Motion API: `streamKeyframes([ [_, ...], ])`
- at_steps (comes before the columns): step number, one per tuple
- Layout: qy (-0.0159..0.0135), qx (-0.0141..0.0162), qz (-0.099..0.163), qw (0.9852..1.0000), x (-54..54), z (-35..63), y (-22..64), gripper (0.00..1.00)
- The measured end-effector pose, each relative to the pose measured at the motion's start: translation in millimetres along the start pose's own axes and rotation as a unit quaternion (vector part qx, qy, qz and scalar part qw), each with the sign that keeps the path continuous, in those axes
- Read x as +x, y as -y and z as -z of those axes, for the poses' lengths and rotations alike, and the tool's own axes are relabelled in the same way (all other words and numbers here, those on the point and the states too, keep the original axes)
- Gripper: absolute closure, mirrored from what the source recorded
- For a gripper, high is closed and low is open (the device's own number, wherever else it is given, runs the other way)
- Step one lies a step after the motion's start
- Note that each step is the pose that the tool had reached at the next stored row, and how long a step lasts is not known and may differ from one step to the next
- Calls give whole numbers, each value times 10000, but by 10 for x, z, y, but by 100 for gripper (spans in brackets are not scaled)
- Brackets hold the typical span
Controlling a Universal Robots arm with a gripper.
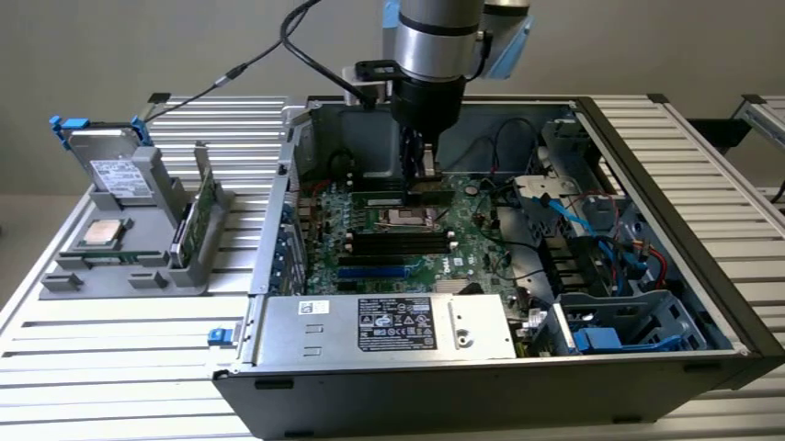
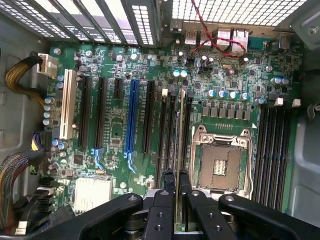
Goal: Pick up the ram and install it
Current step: 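Insert the ram into the slot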
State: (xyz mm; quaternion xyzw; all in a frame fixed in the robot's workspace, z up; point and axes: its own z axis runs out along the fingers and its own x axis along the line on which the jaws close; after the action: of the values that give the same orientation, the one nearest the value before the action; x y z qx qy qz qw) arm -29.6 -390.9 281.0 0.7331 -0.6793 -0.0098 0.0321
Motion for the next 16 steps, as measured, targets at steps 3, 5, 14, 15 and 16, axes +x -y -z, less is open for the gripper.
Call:
streamKeyframes([
  [3,1,-1,-26,10000,-2,-55,3,86],
  [5,4,-2,-55,10000,-3,-91,5,86],
  [14,17,-9,-286,9996,-6,-254,14,86],
  [15,14,-9,-289,9996,-4,-270,15,86],
  [16,9,-9,-290,9996,-2,-285,16,86],
])
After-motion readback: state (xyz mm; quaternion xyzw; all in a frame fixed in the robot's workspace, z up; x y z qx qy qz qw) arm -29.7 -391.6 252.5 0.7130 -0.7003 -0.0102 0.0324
